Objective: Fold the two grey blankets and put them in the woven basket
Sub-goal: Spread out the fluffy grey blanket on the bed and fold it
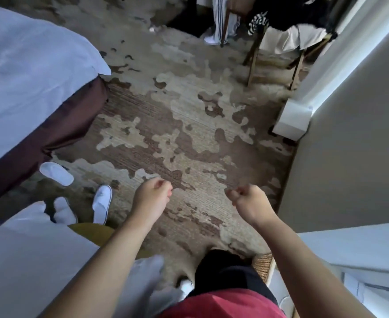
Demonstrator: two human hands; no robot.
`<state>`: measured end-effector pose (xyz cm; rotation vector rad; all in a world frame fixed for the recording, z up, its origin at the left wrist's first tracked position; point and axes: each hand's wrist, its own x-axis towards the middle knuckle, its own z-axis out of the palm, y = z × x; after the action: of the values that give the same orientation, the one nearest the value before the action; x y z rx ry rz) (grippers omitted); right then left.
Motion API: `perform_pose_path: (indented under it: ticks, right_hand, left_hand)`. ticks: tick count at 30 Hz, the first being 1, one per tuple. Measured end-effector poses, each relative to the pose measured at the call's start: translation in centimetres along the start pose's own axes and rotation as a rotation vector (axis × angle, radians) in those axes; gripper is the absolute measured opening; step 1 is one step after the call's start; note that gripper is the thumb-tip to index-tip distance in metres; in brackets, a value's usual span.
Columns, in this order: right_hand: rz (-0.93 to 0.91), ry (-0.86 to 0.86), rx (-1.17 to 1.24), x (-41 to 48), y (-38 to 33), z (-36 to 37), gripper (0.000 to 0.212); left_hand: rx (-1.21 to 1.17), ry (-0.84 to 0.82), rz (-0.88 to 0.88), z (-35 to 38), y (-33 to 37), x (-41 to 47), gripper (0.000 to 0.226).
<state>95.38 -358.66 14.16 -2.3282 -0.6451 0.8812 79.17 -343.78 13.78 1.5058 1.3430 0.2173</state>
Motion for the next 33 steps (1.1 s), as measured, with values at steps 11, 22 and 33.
perform_pose_path:
  ticks: [11, 22, 33]
  right_hand:
    - [0.186, -0.118, -0.057, 23.0, -4.1, -4.2, 0.030]
    - [-0.300, -0.318, 0.001, 47.9, -34.5, -2.1, 0.040]
    - [-0.099, -0.203, -0.065, 70.4, -46.8, 1.4, 0.037]
  left_hand:
    - [-0.052, 0.072, 0.117, 0.6, 18.1, 23.6, 0.024]
    - [-0.135, 0.318, -0.356, -10.5, 12.3, 36.1, 0.030]
    - [-0.242, 0.209, -0.207, -19.3, 25.9, 68.6, 0.033]
